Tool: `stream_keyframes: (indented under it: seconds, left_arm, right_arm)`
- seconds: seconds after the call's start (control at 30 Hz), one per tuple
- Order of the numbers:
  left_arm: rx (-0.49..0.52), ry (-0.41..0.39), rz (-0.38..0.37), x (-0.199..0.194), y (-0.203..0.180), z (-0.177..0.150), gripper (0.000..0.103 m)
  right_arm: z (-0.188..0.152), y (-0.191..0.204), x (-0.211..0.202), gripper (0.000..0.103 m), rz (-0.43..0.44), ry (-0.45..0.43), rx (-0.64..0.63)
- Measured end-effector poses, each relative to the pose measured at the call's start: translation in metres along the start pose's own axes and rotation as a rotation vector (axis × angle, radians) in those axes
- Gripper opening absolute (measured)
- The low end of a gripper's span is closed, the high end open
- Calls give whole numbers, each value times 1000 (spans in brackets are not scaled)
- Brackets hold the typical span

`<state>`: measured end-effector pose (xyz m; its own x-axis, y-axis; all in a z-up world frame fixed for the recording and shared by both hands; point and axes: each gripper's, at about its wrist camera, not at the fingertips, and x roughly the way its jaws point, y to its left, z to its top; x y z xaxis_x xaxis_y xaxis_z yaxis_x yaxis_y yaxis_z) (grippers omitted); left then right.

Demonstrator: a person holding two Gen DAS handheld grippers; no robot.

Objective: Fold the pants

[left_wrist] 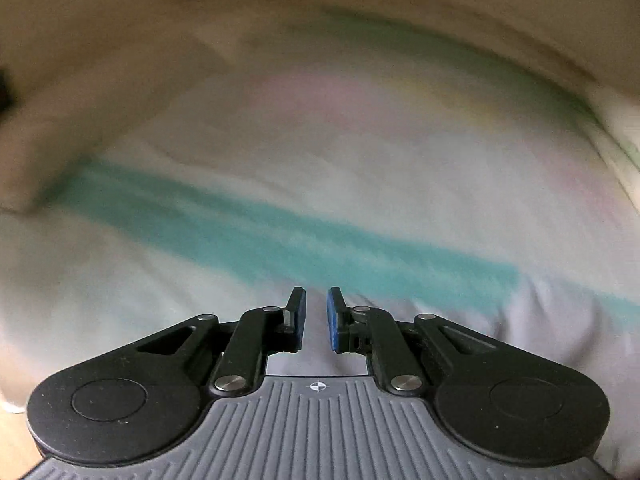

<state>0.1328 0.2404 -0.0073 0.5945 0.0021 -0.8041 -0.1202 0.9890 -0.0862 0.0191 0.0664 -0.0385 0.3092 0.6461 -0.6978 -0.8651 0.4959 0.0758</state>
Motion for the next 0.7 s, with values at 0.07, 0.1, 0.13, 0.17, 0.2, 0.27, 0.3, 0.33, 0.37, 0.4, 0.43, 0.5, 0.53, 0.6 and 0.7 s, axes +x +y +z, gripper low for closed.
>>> stream_keyframes:
  seconds: [0.07,0.1,0.13,0.17,0.2,0.27,0.3,0.33,0.37,0.4,0.43,0.5,0.53,0.6,0.7]
  left_arm:
    - [49,74,-29,24,-18,-13,12]
    - [88,116,-23,37,-25,-20,12]
    - [130,143,8,50,-29,-27,12]
    - [167,154,43,58,-34,-31,13]
    - [195,135,62,63,-37,-33,13]
    - [193,114,87,62,-39,-28,12]
    - [151,119,90,64,-36,-23,12]
    - [91,131,86,65,-31,-19,12]
    - [36,142,88,68,-29,-14,12]
    - [1,143,99,66,-29,-11,12]
    - [2,122,110,63,-32,-8,12]
    - [69,46,93,47,-52,-3,12]
    - [96,13,78,42,-60,-2,12]
    - [135,-17,44,40,-76,-2,12]
    - [152,58,-3,60,-85,-6,12]
  right_arm:
    - [1,-3,-9,16,2,-14,25]
    - [-1,-5,-15,16,3,-24,41]
    - [-4,-7,-24,16,3,-36,62]
    - [-7,-11,-35,17,1,-46,83]
    - [-10,-16,-46,21,-10,-57,102]
    - [-19,-28,-71,23,-59,-83,139]
    - [-25,-37,-85,24,-94,-93,172]
    - [-32,-48,-95,24,-121,-99,212]
    - [-39,-59,-105,24,-149,-105,263]
    - [-47,-72,-114,24,-179,-109,320]
    - [-54,-83,-122,24,-207,-111,367]
    - [-63,-106,-133,28,-262,-119,443]
    - [-63,-116,-139,30,-270,-130,472]
    - [-60,-135,-147,47,-267,-160,518]
    - [-45,-160,-147,52,-268,-182,533]
